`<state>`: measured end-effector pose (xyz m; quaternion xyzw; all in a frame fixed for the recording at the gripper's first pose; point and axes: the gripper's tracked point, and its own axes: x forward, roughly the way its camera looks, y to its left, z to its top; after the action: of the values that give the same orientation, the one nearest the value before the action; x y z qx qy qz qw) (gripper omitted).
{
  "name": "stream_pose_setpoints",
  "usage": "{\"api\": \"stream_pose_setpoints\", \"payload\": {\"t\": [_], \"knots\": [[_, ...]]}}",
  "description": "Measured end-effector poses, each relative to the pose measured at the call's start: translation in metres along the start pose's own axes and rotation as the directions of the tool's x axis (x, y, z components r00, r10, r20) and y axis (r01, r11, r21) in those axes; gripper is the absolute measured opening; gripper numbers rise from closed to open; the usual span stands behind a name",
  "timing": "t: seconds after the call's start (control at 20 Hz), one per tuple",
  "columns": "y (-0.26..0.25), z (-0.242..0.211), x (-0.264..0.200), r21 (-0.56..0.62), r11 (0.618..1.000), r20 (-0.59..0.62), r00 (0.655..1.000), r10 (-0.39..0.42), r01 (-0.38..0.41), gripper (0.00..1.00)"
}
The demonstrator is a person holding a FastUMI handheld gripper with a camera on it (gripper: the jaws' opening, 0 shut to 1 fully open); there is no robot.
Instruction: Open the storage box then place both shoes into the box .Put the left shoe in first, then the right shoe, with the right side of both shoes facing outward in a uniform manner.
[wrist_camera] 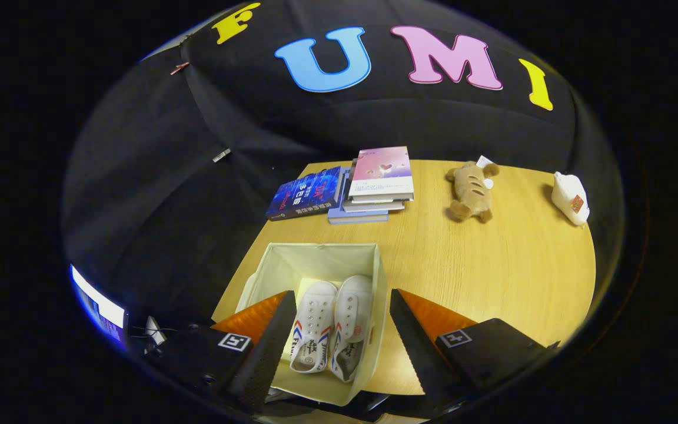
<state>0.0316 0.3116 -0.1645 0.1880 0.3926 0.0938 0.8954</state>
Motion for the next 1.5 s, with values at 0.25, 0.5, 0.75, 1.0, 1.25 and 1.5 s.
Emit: {"api": "stream_pose_setpoints", "payload": {"t": [0.25, 0.5, 0.75, 1.0, 1.25, 1.5], "knots": [[-0.042, 0.04, -0.03, -0.031, 0.999, 0.16, 0.987, -0.032, 0.037, 0.99], [-0.094, 0.085, -0.071, -0.05, 0.994, 0.301, 0.95, -0.08, 0.099, 0.99], [-0.138, 0.133, -0.12, -0.09, 0.983, 0.467, 0.878, -0.102, 0.162, 0.99], [-0.161, 0.16, -0.165, -0.154, 0.967, 0.58, 0.811, -0.08, 0.205, 0.99], [-0.171, 0.172, -0.198, -0.203, 0.955, 0.643, 0.765, -0.036, 0.215, 0.99], [-0.167, 0.164, -0.209, -0.244, 0.951, 0.652, 0.758, 0.017, 0.188, 0.98]]}}
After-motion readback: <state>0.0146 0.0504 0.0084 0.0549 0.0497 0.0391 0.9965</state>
